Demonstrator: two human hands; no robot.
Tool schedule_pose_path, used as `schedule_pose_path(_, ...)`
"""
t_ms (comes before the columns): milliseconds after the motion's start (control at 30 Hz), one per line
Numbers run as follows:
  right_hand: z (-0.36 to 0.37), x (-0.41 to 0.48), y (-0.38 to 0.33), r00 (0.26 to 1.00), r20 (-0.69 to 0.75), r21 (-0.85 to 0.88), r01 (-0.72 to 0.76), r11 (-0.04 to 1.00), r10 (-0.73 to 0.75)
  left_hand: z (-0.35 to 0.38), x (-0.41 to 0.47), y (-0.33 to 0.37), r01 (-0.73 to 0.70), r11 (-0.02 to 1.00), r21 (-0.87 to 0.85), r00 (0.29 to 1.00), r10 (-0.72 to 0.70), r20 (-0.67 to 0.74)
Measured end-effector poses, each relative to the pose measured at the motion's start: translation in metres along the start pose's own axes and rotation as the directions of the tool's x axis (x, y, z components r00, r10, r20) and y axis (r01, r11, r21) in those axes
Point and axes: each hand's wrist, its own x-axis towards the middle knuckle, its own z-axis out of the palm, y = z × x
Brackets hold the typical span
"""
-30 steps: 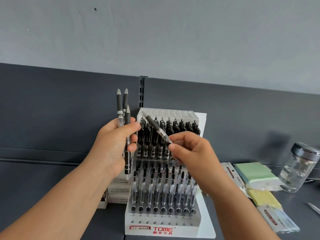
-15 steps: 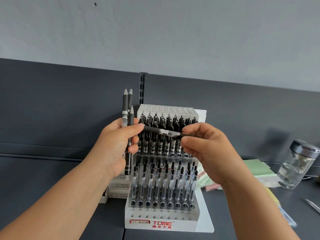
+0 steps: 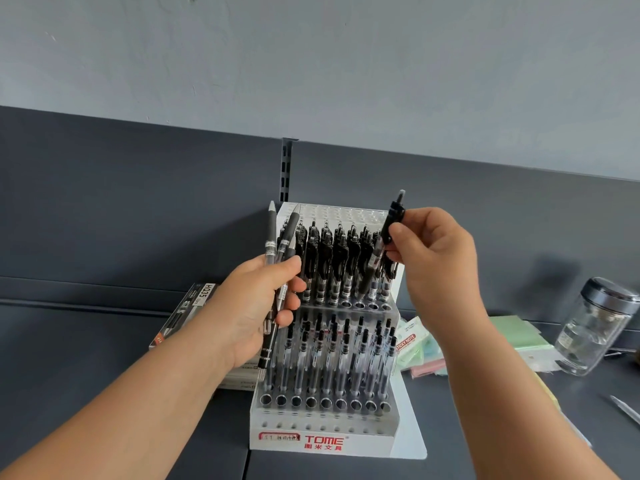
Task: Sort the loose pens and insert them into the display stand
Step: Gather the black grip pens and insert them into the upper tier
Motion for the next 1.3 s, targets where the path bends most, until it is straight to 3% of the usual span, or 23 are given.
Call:
schedule_pose_path(367,0.022,-0.014,0.027,0.994,0.095,-0.357,-0.014,0.934,0.051,-0.003,-0.005,-0.001,0.011,1.000,0.026,1.000,-0.011,0.004)
schedule_pose_path(800,0.021,-0.017,0.031,0.980,0.112,-0.361,-0.115,0.925,0.165,0.002,-0.011,-0.003,-0.058,0.995,0.083,0.996,0.053,0.067)
schedule_pose_path(1000,0.018,-0.025,0.019,0.994,0.088,-0.431,-0.015,0.902,0.058,0.008,-0.015,-0.003,-0.131,0.975,0.177,0.984,0.107,0.139)
schedule_pose_path(1067,0.018,-0.026,0.008,0.998,0.058,-0.315,-0.009,0.949,0.029,0.008,-0.016,-0.002,-0.128,0.970,0.205,0.979,0.091,0.181)
schedule_pose_path(1133,0.020,-0.025,-0.002,0.981,0.125,-0.052,-0.140,0.989,0.145,0.010,-0.018,-0.001,-0.103,0.969,0.225,0.968,0.045,0.248)
schedule_pose_path(1233,0.017,-0.024,-0.010,0.897,0.349,0.216,-0.358,0.908,0.271,0.013,-0.020,-0.001,-0.059,0.961,0.271,0.945,-0.034,0.325)
schedule_pose_path(1300,0.009,-0.020,-0.010,0.901,0.343,0.284,-0.370,0.885,0.267,0.012,-0.020,-0.001,-0.058,0.952,0.301,0.941,-0.049,0.336)
